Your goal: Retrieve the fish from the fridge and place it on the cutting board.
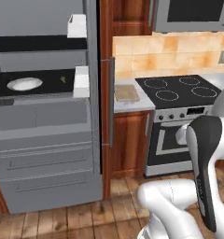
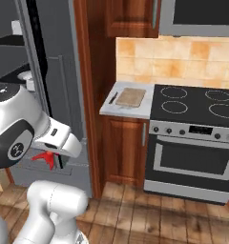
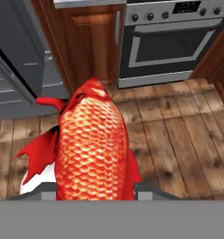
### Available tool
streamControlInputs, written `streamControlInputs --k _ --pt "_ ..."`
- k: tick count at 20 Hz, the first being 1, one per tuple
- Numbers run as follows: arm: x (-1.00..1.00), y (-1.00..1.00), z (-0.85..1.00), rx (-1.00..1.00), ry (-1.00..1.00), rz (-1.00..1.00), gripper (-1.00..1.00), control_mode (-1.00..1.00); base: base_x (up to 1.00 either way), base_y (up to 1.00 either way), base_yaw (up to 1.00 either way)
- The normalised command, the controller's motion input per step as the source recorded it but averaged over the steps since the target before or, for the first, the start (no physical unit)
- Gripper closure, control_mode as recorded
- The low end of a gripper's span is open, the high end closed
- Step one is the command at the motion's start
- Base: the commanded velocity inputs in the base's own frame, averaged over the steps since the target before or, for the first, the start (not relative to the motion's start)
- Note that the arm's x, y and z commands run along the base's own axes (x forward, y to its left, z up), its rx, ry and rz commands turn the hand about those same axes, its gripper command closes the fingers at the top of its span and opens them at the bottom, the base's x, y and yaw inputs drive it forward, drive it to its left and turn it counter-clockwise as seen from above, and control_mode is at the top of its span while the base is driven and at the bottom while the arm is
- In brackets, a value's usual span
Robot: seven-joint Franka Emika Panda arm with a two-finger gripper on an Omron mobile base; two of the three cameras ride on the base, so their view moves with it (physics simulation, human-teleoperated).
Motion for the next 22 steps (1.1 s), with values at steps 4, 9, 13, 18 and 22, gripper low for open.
streamControlInputs --k 4,9,13,18,22 --pt "0.0 0.0 0.0 0.0 0.0 0.0 1.0 1.0 0.9 -0.95 0.14" --pt "0.0 0.0 0.0 0.0 0.0 0.0 1.0 1.0 0.96 -0.82 0.14" --pt "0.0 0.0 0.0 0.0 0.0 0.0 1.0 1.0 0.81 -0.61 0.16" --pt "0.0 0.0 0.0 0.0 0.0 0.0 1.0 1.0 0.72 -0.18 0.17" --pt "0.0 0.0 0.0 0.0 0.0 0.0 1.0 1.0 0.58 0.08 0.27"
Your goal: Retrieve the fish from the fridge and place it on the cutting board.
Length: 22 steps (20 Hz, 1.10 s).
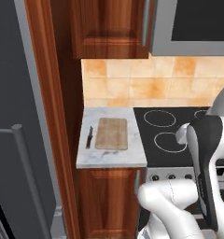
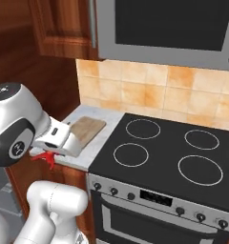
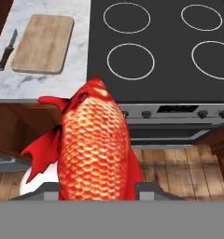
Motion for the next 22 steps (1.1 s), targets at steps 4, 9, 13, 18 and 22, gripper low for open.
streamControlInputs --k 4,9,13,18,22 --pt "0.0 0.0 0.0 0.0 0.0 0.0 1.0 1.0 0.76 0.01 0.3" --pt "0.0 0.0 0.0 0.0 0.0 0.0 1.0 1.0 0.62 0.05 0.3" --pt "0.0 0.0 0.0 0.0 0.0 0.0 1.0 1.0 0.42 0.27 0.22" --pt "0.0 0.0 0.0 0.0 0.0 0.0 1.0 1.0 0.39 0.32 0.14" --pt "0.21 0.16 -0.08 0.0 0.01 0.09 1.0 -1.0 0.21 0.16 0.06"
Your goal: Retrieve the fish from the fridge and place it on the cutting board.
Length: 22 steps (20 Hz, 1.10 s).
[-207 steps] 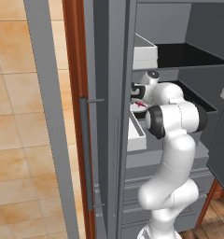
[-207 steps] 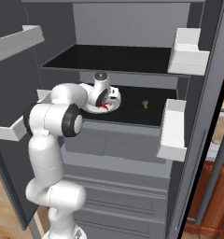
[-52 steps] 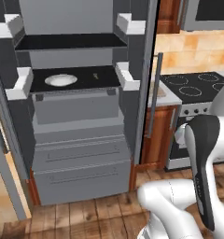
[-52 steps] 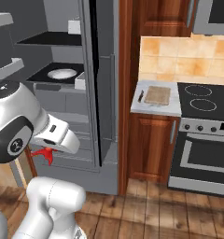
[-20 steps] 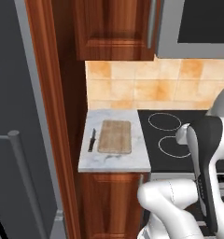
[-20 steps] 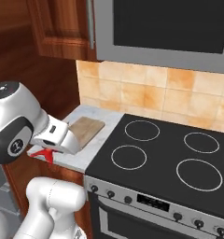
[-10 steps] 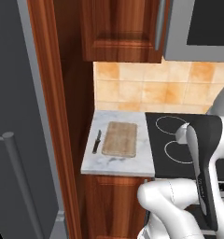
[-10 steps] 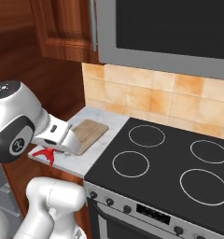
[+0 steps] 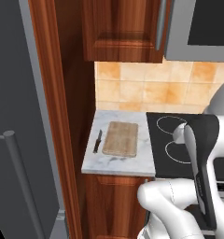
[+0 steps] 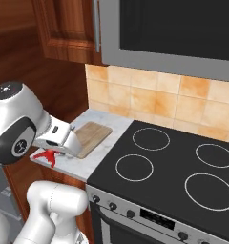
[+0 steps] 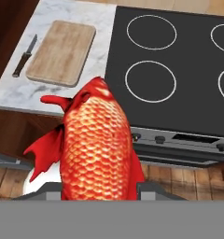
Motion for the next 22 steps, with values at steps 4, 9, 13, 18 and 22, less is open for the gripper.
streamControlInputs --k 4,9,13,18,22 --pt "0.47 0.47 -0.25 0.0 0.01 0.19 1.0 -1.0 0.0 0.0 0.0" --pt "0.61 0.33 -0.27 0.0 0.0 0.15 1.0 -1.0 0.0 0.0 0.0" --pt "0.95 0.25 -0.53 -0.01 0.06 0.06 1.0 -1.0 0.0 0.0 0.0" --pt "1.0 0.29 -0.58 -0.03 0.15 0.0 1.0 -1.0 0.0 0.0 0.0" --pt "1.0 0.27 -0.48 -0.01 0.12 0.0 1.0 -1.0 0.0 0.0 0.0"
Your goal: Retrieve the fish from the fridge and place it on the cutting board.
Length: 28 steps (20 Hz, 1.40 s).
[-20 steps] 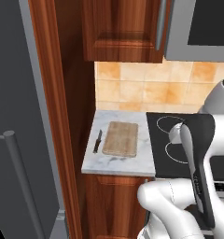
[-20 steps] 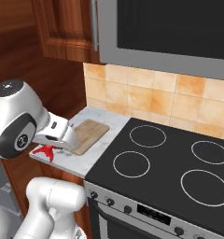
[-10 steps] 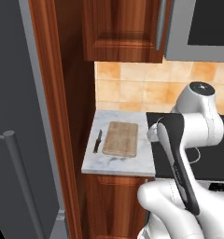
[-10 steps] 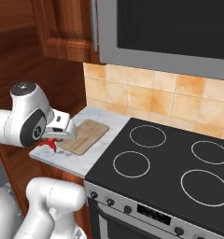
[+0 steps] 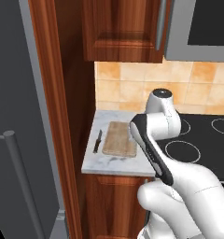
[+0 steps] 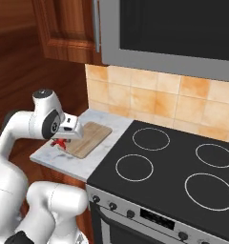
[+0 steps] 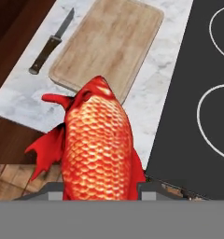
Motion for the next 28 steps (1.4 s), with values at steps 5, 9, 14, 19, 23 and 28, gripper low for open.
streamControlInputs --k 5,9,14,19,23,28 --pt "0.95 0.06 -0.27 0.0 0.05 -0.08 1.0 -1.0 0.0 0.0 0.0" --pt "0.78 0.0 -0.33 -0.03 0.0 -0.29 1.0 -1.0 0.0 0.0 0.0" --pt "0.53 0.0 -0.25 0.02 0.04 -0.22 1.0 -1.0 0.0 0.0 0.0" --pt "0.83 -0.24 -0.16 0.09 0.11 -0.09 1.0 -1.0 0.0 0.0 0.0" --pt "0.62 0.0 -0.25 0.09 0.02 -0.01 1.0 -1.0 0.0 0.0 0.0" --pt "0.36 0.0 -0.45 0.01 0.0 -0.01 1.0 -1.0 0.0 0.0 0.0"
